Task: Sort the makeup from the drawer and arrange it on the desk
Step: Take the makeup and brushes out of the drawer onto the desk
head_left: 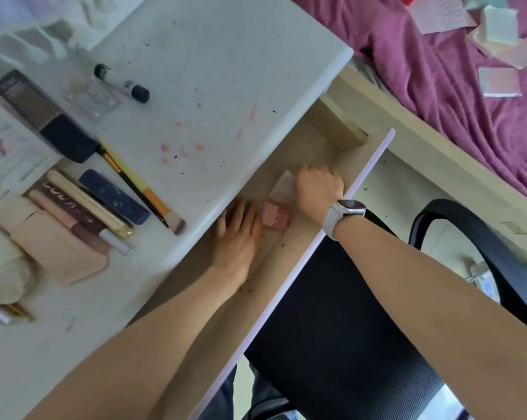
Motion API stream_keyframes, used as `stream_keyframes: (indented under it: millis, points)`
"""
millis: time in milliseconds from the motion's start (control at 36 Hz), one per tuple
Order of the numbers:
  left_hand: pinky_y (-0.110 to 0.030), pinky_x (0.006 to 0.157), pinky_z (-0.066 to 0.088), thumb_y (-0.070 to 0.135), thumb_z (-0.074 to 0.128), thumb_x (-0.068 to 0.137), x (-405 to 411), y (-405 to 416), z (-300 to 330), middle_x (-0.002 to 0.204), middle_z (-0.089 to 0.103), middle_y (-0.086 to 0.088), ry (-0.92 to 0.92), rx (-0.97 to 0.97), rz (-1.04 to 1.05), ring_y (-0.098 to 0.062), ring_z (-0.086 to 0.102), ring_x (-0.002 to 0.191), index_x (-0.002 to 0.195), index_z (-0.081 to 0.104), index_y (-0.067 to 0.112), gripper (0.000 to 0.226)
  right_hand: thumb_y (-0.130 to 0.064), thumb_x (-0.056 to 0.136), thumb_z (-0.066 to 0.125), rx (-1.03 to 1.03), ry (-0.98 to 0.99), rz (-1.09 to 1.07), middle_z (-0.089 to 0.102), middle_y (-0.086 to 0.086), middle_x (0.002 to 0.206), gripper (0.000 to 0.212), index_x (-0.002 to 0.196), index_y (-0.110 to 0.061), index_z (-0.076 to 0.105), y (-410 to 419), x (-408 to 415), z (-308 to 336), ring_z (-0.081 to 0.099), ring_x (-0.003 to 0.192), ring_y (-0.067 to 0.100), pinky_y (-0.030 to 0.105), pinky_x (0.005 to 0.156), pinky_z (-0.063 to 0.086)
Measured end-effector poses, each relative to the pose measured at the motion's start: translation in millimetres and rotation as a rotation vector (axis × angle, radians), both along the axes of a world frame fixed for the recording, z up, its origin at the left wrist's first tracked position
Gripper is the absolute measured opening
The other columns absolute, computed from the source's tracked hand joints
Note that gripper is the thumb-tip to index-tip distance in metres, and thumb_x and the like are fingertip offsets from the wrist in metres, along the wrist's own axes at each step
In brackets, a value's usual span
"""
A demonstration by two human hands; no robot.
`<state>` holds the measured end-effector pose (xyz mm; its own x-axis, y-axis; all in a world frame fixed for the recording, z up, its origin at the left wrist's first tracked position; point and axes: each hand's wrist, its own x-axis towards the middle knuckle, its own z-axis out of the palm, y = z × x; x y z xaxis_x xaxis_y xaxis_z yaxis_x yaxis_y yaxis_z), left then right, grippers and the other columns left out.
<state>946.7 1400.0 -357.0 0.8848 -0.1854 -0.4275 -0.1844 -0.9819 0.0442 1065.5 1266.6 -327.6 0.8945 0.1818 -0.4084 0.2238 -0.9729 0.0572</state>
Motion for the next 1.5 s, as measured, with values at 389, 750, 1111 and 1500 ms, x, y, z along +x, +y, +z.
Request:
stream_keyframes:
  millis: [389,750,1111,1500]
  points:
    - [-0.038,0.085,0.051,-0.009,0.010,0.087,10.2,-3.2,35.0,0.102,0.066,-0.008,-0.305,0.018,-0.223,-0.026,0.065,0.093,0.116,0.062,0.004,0.061,-0.012,0.091,0.046,0.339,-0.285,-0.093,0.058,0.003,0.111,0.025,0.114,-0.013,0.055,-34.2,-55.5,38.4,0.047,0.107,0.023,0.032,0.092,0.026]
    - [-0.009,0.093,0.034,0.037,0.076,0.070,27.1,-11.0,108.7,0.134,0.032,0.002,-0.141,-0.899,0.385,-0.008,0.038,0.121,0.144,0.025,0.017,0.092,-0.018,0.099,0.041,1.315,-0.110,-0.960,0.060,-0.004,0.100,0.013,0.104,-0.025,0.051,-39.0,-52.5,72.5,0.058,0.096,0.016,0.040,0.088,0.052]
    - [-0.044,0.100,0.033,0.053,0.067,0.071,97.1,64.9,133.9,0.141,0.039,-0.010,-0.351,-0.368,0.333,-0.030,0.038,0.125,0.144,0.025,0.008,0.096,-0.020,0.096,0.049,1.387,-0.123,-0.905,0.066,-0.008,0.097,0.020,0.114,-0.019,0.059,26.3,5.9,87.6,0.063,0.089,0.006,0.023,0.077,0.052]
    - [-0.041,0.101,0.030,0.058,0.062,0.073,91.3,103.5,107.1,0.132,0.050,-0.010,-0.449,-0.205,0.320,-0.029,0.042,0.122,0.132,0.045,0.006,0.080,-0.022,0.093,0.051,0.984,-0.051,-0.488,0.060,-0.005,0.098,0.027,0.119,-0.015,0.055,89.4,51.4,84.7,0.054,0.080,0.008,0.015,0.063,0.039]
